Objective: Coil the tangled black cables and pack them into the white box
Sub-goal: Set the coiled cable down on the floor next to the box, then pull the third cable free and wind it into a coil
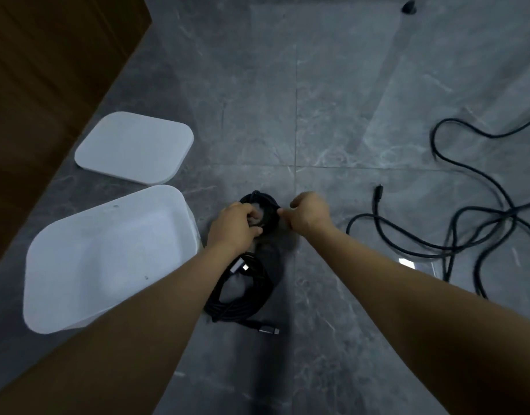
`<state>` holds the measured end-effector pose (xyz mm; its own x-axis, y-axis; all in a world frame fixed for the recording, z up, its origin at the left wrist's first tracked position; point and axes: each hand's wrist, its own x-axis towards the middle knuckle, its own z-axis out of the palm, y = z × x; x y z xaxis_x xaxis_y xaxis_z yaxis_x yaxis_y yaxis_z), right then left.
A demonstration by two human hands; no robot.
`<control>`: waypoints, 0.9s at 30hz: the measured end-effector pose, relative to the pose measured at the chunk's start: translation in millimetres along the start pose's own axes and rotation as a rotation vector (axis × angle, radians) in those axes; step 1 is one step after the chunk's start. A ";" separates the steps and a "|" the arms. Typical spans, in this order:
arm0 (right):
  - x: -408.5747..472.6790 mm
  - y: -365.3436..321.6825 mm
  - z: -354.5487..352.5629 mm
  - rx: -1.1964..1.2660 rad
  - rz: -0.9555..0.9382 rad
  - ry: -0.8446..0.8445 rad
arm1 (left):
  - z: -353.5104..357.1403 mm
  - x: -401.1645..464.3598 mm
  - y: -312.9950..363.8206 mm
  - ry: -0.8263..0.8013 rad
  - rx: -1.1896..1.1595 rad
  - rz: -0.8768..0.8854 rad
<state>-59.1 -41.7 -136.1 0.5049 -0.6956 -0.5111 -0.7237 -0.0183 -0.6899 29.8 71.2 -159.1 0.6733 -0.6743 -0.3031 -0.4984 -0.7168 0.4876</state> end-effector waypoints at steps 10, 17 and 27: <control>-41.5 49.7 -121.3 -0.156 -0.026 0.127 | 16.8 -3.6 121.1 0.067 0.013 0.210; -67.2 133.7 -211.7 -0.371 0.090 0.165 | 81.1 -22.3 204.5 -0.123 0.068 0.365; -34.8 180.9 -242.2 -0.499 0.023 0.166 | 143.8 -27.3 227.9 -0.193 0.269 0.422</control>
<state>-321.6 -194.7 -119.0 0.4341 -0.8034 -0.4075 -0.8902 -0.3133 -0.3306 -180.7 -99.3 -157.4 0.2837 -0.9160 -0.2837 -0.8435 -0.3791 0.3804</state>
